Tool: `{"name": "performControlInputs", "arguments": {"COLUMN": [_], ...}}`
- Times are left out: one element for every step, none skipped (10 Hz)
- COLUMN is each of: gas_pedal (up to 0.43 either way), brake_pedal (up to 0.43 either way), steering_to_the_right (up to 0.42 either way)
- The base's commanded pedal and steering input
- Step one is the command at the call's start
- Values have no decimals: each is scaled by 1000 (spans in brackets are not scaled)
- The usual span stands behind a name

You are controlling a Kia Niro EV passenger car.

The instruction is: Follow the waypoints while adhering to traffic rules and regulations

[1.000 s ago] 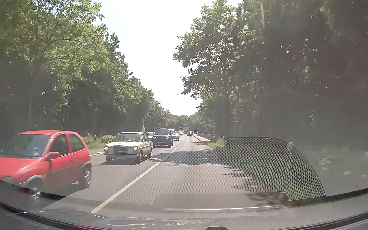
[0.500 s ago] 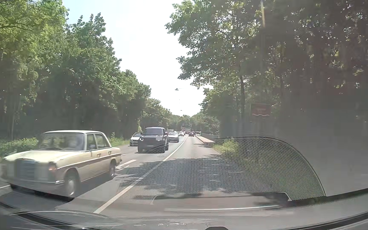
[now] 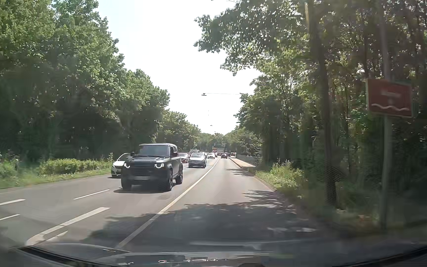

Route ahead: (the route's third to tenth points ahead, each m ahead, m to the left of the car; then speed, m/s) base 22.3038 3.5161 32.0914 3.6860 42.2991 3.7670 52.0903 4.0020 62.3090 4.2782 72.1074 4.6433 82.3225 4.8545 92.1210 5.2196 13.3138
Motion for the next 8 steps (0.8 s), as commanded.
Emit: {"name": "performControlInputs", "arguments": {"gas_pedal": [228,220,220,197,189,189,189,189], "brake_pedal": [0,0,0,0,0,0,0,0], "steering_to_the_right": [-4,-4,-4,-4,-4,-4,-4,-4]}}
